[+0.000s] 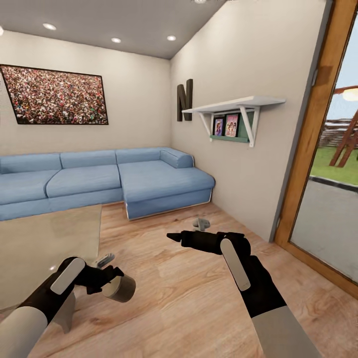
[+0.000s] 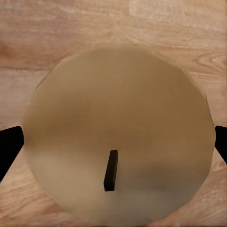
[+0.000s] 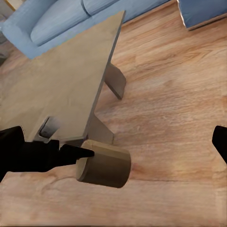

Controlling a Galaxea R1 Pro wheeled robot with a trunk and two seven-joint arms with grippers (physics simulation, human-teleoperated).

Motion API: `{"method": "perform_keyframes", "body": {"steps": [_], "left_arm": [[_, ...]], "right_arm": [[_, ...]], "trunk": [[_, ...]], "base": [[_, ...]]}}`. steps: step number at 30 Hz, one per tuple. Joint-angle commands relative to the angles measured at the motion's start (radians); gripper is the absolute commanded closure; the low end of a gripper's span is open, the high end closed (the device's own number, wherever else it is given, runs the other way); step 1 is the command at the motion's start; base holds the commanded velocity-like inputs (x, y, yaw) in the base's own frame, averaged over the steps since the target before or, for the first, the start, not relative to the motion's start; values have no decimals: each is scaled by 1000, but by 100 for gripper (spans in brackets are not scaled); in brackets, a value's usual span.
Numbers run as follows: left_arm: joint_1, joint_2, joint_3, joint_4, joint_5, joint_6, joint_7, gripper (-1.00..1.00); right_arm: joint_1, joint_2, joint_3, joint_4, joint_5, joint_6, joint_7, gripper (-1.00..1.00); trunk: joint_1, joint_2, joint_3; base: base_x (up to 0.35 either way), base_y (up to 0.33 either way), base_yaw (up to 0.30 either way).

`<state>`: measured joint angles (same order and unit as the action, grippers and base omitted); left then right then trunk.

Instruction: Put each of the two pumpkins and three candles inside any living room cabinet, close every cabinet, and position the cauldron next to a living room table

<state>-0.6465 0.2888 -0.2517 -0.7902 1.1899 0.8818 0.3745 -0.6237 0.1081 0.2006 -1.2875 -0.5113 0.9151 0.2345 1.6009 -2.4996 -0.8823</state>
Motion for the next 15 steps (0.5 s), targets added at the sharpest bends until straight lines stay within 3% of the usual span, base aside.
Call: {"method": "perform_keyframes", "body": {"steps": [1,11,15], "left_arm": [[-1,1,-4,-1,13,-1,7,100],[-1,1,-3,-1,13,-1,9,100],[-1,1,-3,-1,13,-1,8,100]], "right_arm": [[-1,0,-1,-1,8,4,8,-100],[-1,0,-1,-1,8,4,8,-100],[-1,1,-1,-1,8,4,8,-100]], "trunk": [[-1,-1,-1],[-1,-1,-1],[-1,-1,-1]], "base": [[-229,1,0],[-229,21,2],[-229,75,130]]}}
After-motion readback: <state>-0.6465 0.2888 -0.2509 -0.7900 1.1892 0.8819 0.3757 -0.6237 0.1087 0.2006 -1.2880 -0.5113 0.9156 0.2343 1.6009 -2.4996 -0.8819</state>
